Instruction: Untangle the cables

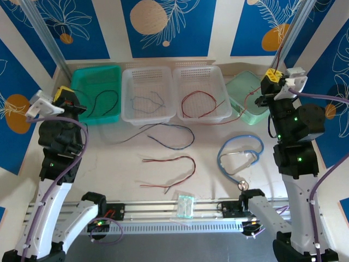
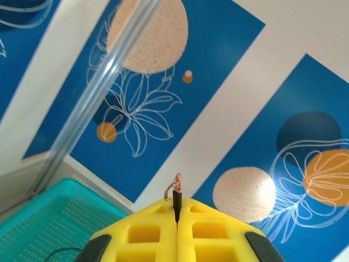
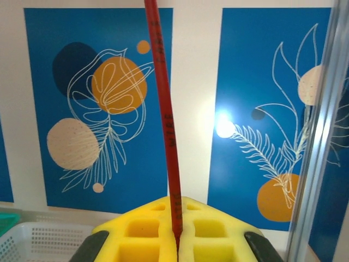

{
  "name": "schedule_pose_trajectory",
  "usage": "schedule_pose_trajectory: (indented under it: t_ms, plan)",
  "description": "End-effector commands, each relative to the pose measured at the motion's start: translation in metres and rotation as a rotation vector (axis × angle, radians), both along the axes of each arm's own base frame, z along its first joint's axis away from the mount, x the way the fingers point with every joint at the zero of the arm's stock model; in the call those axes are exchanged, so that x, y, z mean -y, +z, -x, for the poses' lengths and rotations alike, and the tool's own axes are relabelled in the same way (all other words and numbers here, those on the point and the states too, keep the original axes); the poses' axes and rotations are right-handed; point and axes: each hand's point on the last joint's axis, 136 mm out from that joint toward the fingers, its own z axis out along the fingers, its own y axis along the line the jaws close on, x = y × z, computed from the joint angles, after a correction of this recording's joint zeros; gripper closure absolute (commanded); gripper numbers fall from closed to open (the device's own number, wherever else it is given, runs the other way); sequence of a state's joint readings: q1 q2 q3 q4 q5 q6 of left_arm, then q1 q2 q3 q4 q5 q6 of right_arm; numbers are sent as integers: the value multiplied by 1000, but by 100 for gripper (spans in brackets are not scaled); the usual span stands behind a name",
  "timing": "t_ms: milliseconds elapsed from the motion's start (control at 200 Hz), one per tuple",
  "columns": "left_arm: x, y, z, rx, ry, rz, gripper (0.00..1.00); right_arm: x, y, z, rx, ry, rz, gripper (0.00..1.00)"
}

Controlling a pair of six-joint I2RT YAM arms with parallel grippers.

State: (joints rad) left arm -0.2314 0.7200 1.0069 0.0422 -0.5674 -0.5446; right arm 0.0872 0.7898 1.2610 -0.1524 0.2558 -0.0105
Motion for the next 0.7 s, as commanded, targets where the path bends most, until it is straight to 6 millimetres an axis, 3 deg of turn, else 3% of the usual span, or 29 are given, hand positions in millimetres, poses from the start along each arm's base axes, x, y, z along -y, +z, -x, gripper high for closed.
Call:
schedule_pose_trajectory:
  t_ms: [0, 140, 300, 515, 695]
  plan:
    - [-16, 16, 15, 60, 86, -3, 100, 13, 15, 9, 75, -61, -13, 100]
    - [-16, 20, 16, 74, 82, 3, 100, 11, 19, 8, 81, -41, -28, 100]
    - [-10, 23, 11, 74, 52, -2, 100, -5, 30, 4, 82, 50, -26, 100]
    - [-5, 17, 3, 56, 24, -1, 100, -15, 79, 1, 171, 104, -8, 100]
    - [11, 9, -9, 19, -62, -14, 100, -52, 107, -23, 222, 251, -41, 100]
